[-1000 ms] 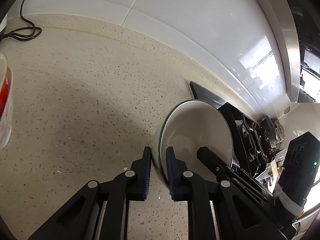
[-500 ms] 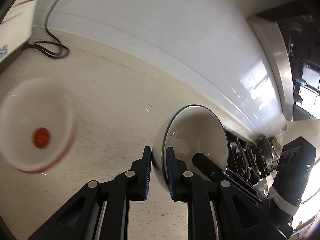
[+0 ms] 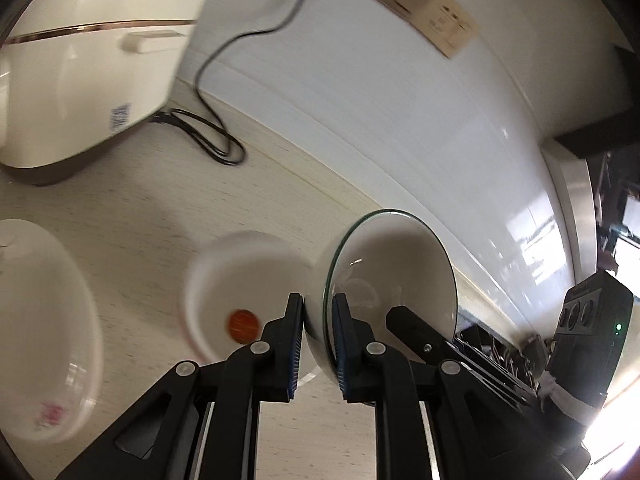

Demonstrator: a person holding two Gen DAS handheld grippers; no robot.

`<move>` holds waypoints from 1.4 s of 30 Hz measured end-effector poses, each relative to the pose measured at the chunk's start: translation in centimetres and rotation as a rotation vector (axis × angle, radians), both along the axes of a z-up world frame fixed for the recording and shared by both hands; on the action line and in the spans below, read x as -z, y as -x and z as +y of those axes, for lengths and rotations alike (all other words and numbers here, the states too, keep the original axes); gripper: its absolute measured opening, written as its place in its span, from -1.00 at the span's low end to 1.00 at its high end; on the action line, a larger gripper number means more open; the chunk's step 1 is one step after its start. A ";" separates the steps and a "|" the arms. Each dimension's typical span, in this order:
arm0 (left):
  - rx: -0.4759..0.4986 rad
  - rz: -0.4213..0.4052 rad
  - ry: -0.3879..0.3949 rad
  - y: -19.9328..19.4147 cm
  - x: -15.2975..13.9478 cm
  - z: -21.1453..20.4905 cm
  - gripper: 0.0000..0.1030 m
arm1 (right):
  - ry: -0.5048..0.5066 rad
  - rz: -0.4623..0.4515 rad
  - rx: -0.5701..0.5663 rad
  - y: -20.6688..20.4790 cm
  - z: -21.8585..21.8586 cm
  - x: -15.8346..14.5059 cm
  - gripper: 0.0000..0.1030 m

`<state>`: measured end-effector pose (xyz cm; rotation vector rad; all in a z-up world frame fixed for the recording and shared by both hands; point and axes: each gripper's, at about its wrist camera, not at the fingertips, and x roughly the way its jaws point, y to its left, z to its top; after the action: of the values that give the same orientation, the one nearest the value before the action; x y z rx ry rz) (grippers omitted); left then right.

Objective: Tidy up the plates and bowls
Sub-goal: 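Carry the green-rimmed bowl with both grippers over the red-rimmed bowl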

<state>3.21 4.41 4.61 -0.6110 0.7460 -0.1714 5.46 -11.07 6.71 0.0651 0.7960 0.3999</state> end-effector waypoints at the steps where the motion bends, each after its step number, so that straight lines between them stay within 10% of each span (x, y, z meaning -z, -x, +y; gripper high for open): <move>1: -0.008 0.003 0.003 0.0 0.1 0.5 -0.71 | 0.006 0.005 -0.010 -0.3 0.8 0.2 -0.46; 24: -0.075 0.063 -0.012 0.2 1.8 2.9 -0.70 | 0.203 -0.052 -0.043 -1.2 5.8 2.6 -0.46; 42: -0.084 0.072 -0.022 0.4 1.3 3.6 -0.46 | 0.152 -0.073 -0.020 -2.2 5.1 2.6 -0.44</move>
<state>2.79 8.02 3.36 -0.6292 0.7894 -0.0643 7.71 -5.99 4.13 -0.0985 0.7535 0.3575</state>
